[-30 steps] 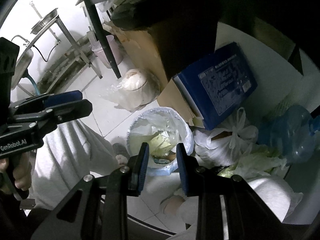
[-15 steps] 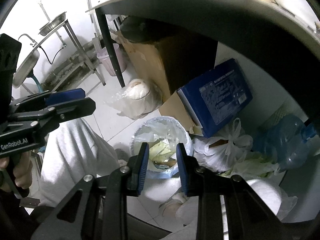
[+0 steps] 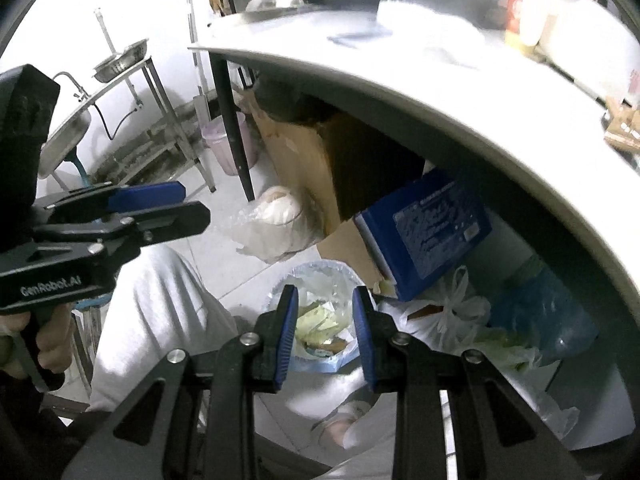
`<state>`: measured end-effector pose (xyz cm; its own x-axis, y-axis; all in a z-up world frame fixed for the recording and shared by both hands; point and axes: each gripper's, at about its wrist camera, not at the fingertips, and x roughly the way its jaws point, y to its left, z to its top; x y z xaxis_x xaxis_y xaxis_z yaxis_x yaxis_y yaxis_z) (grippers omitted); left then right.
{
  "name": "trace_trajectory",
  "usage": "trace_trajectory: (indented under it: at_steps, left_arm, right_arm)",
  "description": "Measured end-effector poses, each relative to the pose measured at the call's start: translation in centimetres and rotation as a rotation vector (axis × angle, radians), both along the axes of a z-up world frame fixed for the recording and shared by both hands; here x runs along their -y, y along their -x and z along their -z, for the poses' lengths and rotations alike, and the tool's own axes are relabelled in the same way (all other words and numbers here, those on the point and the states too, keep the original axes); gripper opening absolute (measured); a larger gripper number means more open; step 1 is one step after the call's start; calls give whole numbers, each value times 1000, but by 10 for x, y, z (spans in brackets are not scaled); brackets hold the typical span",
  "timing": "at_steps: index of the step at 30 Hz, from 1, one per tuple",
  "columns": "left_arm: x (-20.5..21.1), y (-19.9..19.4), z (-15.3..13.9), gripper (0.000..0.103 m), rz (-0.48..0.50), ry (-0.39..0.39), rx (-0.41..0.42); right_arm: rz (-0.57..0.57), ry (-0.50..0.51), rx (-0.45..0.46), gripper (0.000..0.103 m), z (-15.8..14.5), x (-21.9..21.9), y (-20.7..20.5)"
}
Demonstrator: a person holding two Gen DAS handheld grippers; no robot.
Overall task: Collect trash
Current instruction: 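Raise both open grippers from the bin up to the counter, then move the left gripper to the white foam block while the right approaches the brown snack packet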
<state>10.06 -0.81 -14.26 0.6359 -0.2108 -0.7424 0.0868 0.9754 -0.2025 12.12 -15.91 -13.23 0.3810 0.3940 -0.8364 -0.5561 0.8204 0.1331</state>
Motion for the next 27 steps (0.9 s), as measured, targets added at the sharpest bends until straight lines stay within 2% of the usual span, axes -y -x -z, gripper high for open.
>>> trace_trajectory:
  at_steps: [10, 27]
  left_arm:
    - [11, 1, -26, 50, 21, -27, 38]
    - [43, -15, -68, 50, 67, -87, 105]
  right_arm:
    - [17, -32, 68, 26, -37, 15, -1]
    - [65, -73, 159, 26, -77, 57, -8]
